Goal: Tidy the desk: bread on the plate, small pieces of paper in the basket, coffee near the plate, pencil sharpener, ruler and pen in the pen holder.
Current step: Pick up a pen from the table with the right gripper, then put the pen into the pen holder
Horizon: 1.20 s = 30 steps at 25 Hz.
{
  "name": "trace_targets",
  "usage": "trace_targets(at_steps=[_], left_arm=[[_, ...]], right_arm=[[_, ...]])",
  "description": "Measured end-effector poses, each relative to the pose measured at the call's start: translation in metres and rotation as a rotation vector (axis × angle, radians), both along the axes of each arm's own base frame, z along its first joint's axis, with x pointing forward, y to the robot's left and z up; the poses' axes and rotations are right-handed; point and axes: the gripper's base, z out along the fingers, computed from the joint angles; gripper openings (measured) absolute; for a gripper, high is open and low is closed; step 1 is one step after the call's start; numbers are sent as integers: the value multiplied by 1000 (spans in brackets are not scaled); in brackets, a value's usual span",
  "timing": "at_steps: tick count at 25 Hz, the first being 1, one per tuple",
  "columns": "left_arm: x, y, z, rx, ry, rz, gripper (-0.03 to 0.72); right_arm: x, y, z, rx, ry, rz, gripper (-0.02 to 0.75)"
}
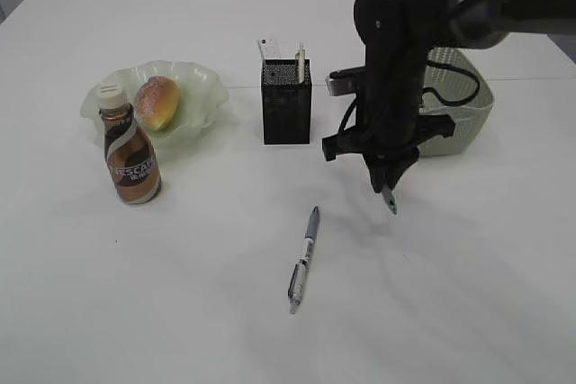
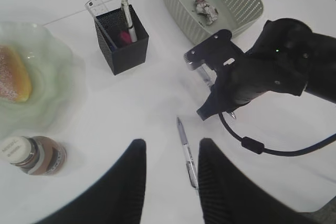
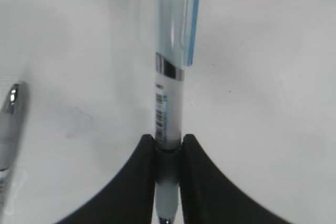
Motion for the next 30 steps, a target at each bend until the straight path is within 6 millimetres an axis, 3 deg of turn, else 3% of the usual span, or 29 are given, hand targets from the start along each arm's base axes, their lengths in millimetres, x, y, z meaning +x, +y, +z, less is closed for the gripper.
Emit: trace_targets(at_steps=[10,15,19,22,30], left_arm=[[0,0,0,-5,4,7,246],[0,0,0,-6,4,8,246],[0,0,0,-6,5,8,245],[0,0,0,-6,5,8,246],[0,0,0,-6,5,8,245]], right_arm=[[3,3,80,120,-344,125,119],[-2,-2,132,146,-566,170,119],[-9,-9,158,127,-747,227,119],[-17,-10,163,160,-890,280,119],[-35,-4,134,293,-1121,392,119]])
